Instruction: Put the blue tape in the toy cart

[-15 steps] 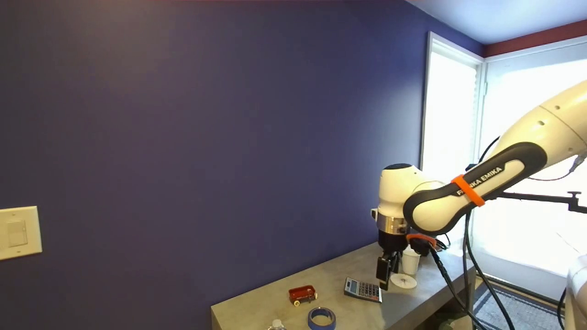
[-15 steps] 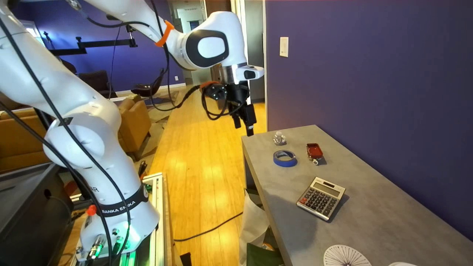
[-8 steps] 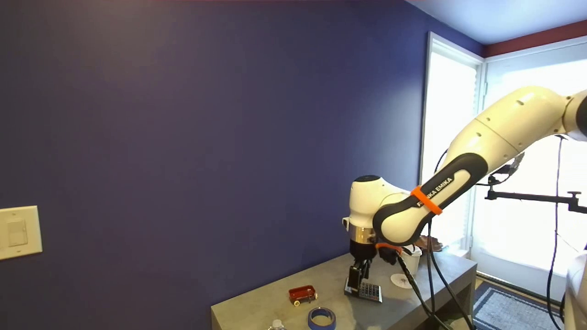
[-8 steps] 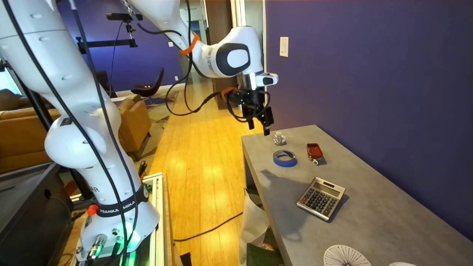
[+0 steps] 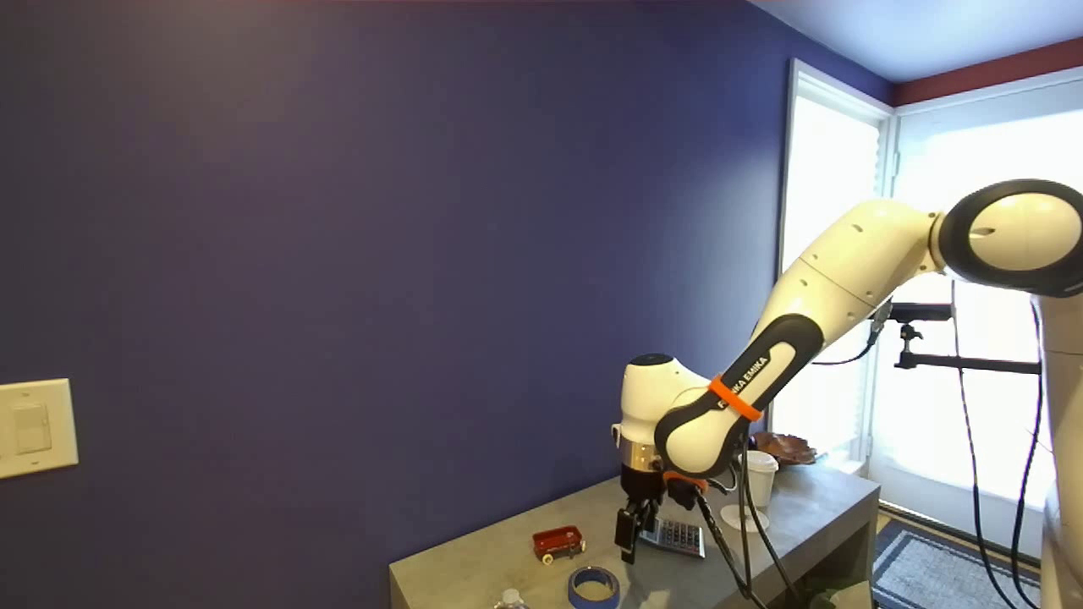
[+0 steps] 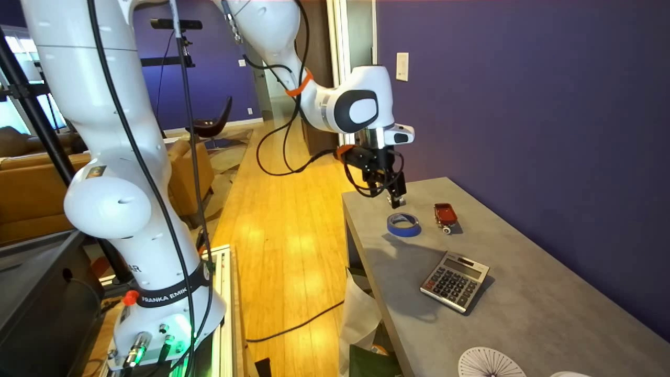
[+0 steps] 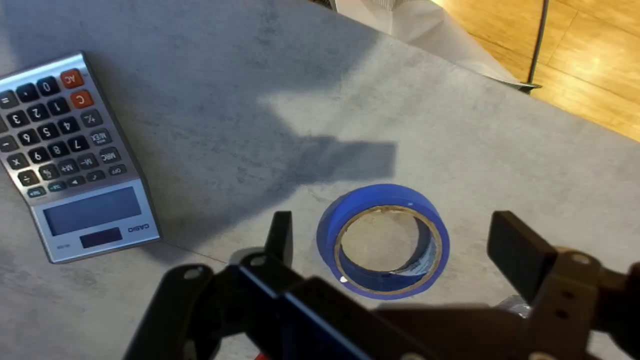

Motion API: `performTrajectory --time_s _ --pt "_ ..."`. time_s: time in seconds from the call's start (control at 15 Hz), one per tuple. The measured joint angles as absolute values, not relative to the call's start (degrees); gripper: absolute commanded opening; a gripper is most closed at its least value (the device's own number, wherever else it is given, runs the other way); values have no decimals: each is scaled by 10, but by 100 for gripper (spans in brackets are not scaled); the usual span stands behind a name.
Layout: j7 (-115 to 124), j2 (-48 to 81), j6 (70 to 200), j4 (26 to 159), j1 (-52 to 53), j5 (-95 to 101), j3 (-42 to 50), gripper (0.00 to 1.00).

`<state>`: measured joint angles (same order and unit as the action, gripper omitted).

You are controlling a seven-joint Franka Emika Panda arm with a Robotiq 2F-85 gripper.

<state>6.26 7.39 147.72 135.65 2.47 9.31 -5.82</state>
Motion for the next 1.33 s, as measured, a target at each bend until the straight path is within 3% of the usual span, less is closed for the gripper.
performTrajectory --time_s 1.07,1.2,1.33 --pt "63 171 1535 1308 27 89 -33 100" --pt "63 190 1552 1294 27 88 -32 89" --pt "59 208 1563 1278 27 81 -32 86"
